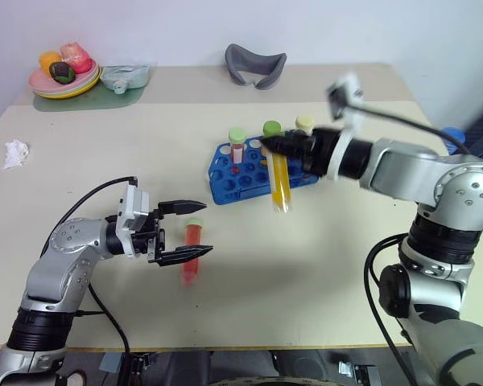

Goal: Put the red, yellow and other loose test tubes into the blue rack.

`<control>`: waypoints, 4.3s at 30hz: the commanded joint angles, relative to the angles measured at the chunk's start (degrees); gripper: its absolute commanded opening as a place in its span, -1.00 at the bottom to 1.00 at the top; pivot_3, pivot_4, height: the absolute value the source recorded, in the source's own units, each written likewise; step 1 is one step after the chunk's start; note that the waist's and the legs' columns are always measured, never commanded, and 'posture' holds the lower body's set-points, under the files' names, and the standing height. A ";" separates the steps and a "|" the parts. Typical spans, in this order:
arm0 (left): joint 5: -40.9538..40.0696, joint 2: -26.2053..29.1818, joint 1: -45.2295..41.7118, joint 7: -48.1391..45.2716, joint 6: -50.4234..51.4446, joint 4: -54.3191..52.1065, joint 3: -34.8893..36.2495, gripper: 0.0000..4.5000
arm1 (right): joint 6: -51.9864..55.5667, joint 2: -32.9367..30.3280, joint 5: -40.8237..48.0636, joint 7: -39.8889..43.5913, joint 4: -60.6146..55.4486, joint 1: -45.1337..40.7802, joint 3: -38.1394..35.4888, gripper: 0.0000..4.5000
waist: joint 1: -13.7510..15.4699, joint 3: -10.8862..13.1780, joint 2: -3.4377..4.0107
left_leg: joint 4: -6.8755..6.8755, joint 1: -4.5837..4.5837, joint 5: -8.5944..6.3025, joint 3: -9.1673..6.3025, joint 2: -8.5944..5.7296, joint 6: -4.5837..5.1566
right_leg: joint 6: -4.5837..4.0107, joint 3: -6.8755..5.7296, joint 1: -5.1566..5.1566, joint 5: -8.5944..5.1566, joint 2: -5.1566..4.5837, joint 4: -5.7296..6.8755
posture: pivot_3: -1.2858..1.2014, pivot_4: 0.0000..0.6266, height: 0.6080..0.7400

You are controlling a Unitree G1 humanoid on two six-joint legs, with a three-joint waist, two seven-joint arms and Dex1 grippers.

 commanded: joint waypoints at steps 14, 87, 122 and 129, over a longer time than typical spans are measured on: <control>-0.58 0.04 -0.74 0.16 -0.15 -1.15 0.75 1.00 | -71.58 12.15 -49.18 27.06 5.98 14.06 13.13 -0.27 | -0.14 0.02 0.03 | -0.10 0.00 0.01 0.00 0.01 -0.01 | 0.00 0.00 -0.06 0.01 -0.01 -0.02 | 0.03 -0.52 1.00; -1.28 0.55 2.08 3.89 1.41 -5.00 3.00 1.00 | -107.34 16.15 -63.48 33.94 39.81 16.43 17.06 -0.27 | -0.23 0.04 0.05 | 0.09 0.16 0.06 0.00 -0.01 -0.10 | -0.01 0.01 0.00 0.01 -0.01 0.39 | 0.03 -0.52 1.00; -1.38 -3.53 4.86 18.01 5.92 -10.28 5.35 1.00 | -81.61 7.32 -62.73 30.00 10.55 26.52 19.23 0.99 | -0.10 0.03 0.05 | 0.13 0.19 0.07 -0.04 -0.01 -0.13 | -0.01 0.02 0.03 0.00 -0.03 0.49 | 0.03 -0.52 1.00; 1.54 -4.06 5.06 27.78 8.61 -13.66 6.08 1.00 | -60.93 -6.73 -53.06 38.51 -9.50 33.93 17.08 0.99 | 0.12 0.01 0.02 | 0.12 0.19 0.07 -0.06 -0.02 -0.12 | -0.01 0.02 0.04 -0.01 -0.01 0.47 | 0.03 -0.52 1.00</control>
